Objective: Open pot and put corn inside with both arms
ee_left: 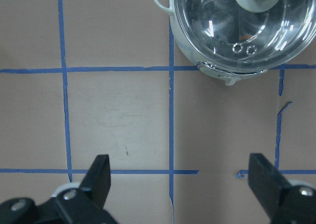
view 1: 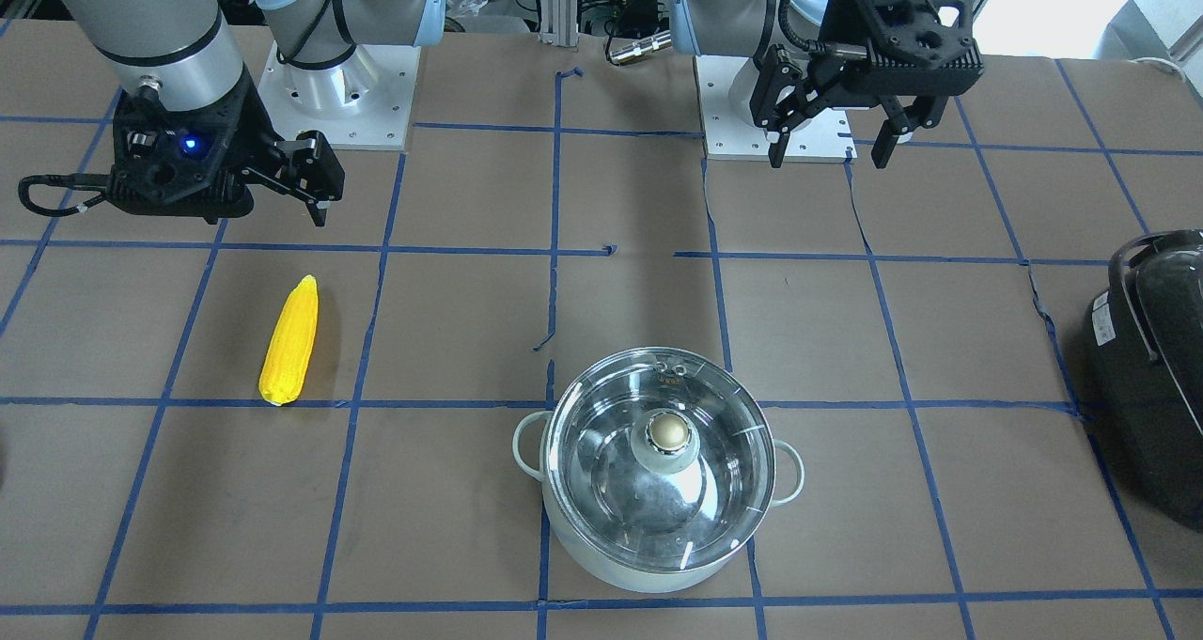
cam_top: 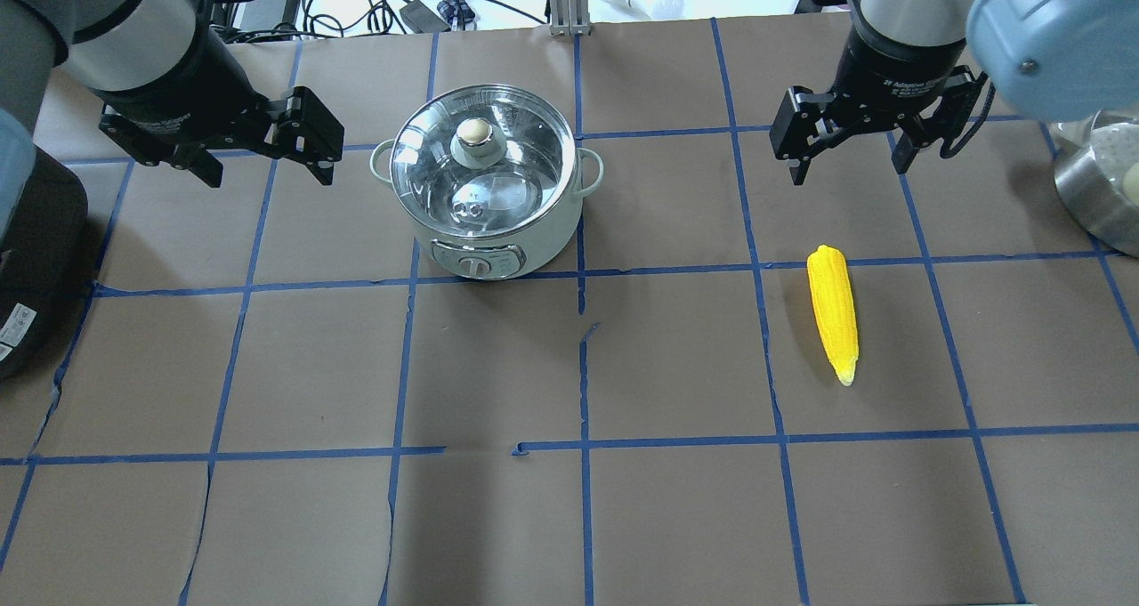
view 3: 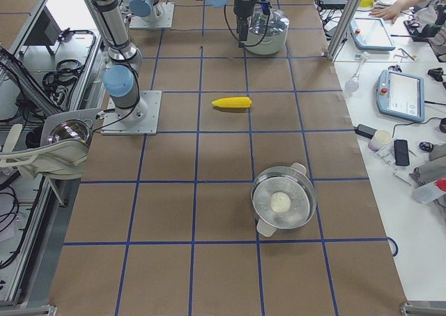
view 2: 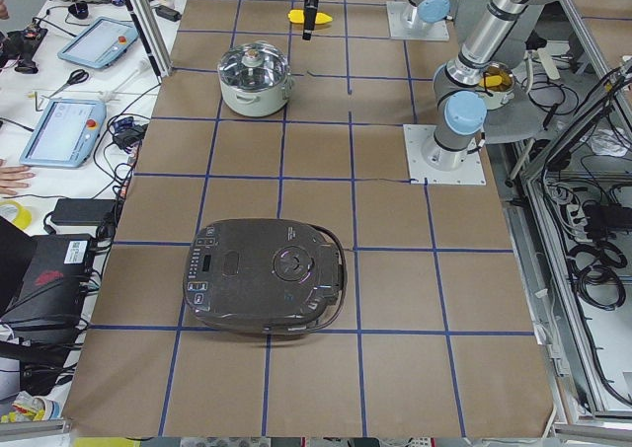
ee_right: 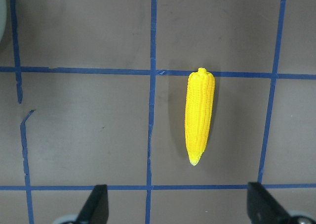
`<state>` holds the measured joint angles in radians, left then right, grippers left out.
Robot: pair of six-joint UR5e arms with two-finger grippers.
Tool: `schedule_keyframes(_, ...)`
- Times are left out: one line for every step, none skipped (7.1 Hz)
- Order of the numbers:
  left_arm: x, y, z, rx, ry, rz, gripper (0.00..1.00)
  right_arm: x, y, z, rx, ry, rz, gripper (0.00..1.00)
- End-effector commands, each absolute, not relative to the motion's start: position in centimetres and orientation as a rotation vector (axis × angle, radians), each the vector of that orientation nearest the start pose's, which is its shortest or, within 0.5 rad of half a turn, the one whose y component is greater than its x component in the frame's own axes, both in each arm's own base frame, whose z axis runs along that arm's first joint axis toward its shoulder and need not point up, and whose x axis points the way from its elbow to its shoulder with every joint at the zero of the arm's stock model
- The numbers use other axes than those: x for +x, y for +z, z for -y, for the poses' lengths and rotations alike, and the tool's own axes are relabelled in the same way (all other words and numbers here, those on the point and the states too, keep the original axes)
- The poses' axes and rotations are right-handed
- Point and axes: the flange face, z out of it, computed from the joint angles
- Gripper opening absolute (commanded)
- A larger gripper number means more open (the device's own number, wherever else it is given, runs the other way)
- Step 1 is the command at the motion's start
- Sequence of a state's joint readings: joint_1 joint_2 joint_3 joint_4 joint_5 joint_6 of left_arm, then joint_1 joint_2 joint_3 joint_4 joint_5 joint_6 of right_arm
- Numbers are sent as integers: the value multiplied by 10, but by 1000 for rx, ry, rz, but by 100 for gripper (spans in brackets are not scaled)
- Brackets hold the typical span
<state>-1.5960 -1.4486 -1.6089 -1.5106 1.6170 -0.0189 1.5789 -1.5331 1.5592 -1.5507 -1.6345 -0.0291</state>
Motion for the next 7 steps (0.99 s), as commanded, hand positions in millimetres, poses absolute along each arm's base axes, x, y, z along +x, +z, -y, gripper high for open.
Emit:
schedule_keyframes(-140,536,449,12,-234,-3093,100,132,473,502,-71,78,-3204,100)
schedule_keyframes(-140,540,449,9,-248,-3093,100,132,472,503,-71,80,-3202,100)
schedule_keyframes(-138,553,450,2,-283,-3082,100,132,472,502,-59,84,-3204,100)
schedule_keyframes(-137,551,457,-11,-272,-3084,100,134,475,502,-63,65,-3191,100)
schedule_keyframes(-135,545,464,-34,-260,-3087,100,135,479,500,-60,66,-3188,100)
schedule_keyframes(-132,537,471,-41,-234,-3089,100,140,491,490,-68,70,-3159,100)
schedule_keyframes(-131,531,489,-43,-220,-3091,100,147,498,483,-56,67,-3064,100)
